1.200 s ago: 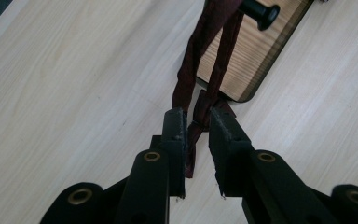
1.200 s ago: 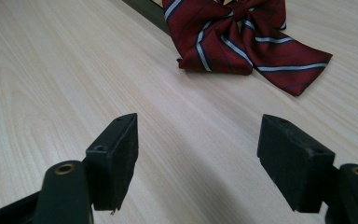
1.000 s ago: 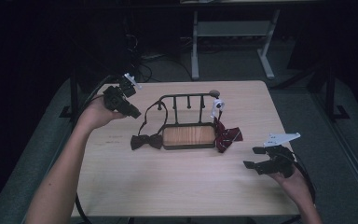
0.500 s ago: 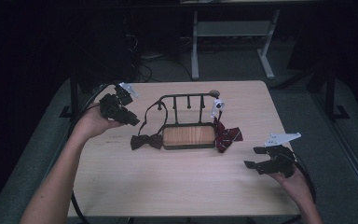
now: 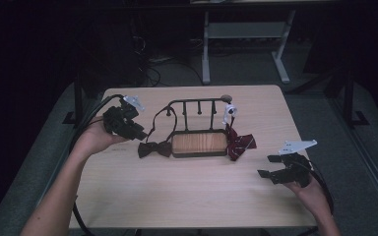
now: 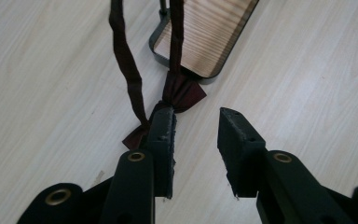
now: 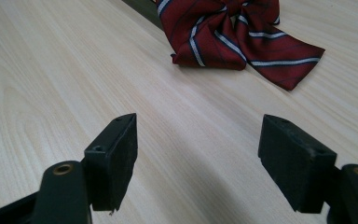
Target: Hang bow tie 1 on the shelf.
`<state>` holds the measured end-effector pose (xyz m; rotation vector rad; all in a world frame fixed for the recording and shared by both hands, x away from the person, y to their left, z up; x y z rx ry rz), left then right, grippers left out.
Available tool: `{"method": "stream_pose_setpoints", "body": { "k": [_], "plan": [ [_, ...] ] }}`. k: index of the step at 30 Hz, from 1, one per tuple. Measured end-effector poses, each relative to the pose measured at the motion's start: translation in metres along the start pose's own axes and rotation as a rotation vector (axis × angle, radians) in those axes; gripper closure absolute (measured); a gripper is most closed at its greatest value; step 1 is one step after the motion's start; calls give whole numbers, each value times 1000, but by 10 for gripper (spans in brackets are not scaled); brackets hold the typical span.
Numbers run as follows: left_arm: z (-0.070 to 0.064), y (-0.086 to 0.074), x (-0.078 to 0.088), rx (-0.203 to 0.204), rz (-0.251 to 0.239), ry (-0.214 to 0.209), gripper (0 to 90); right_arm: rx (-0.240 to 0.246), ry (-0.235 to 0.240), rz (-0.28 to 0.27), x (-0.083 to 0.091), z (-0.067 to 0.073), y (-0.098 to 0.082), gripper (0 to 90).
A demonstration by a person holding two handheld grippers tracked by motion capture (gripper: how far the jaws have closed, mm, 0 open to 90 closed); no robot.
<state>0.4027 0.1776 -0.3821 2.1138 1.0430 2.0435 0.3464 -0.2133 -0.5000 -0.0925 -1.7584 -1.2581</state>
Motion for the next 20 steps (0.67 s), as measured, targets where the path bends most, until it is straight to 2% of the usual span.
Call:
{"method": "stream_pose_setpoints", "body": {
  "k": [9,20],
  "plan": [
    [-12,-9,-5,-13,-18,-8,627,-1,-4,-3,0,-2,0,283],
    [-24,-29,-17,-28,-22,-13,560,-4,-5,0,0,-2,-1,282]
  ]
}}
Point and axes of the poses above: each handheld gripper's, and its own axes: x roughly backward along the jaws, y roughly out of its top, z roughly to its left, the point moved 10 cm from there along -x, roughly forward along the jaws, and after that the axes turned 11 degrees about -y, right-handed, at the moved point
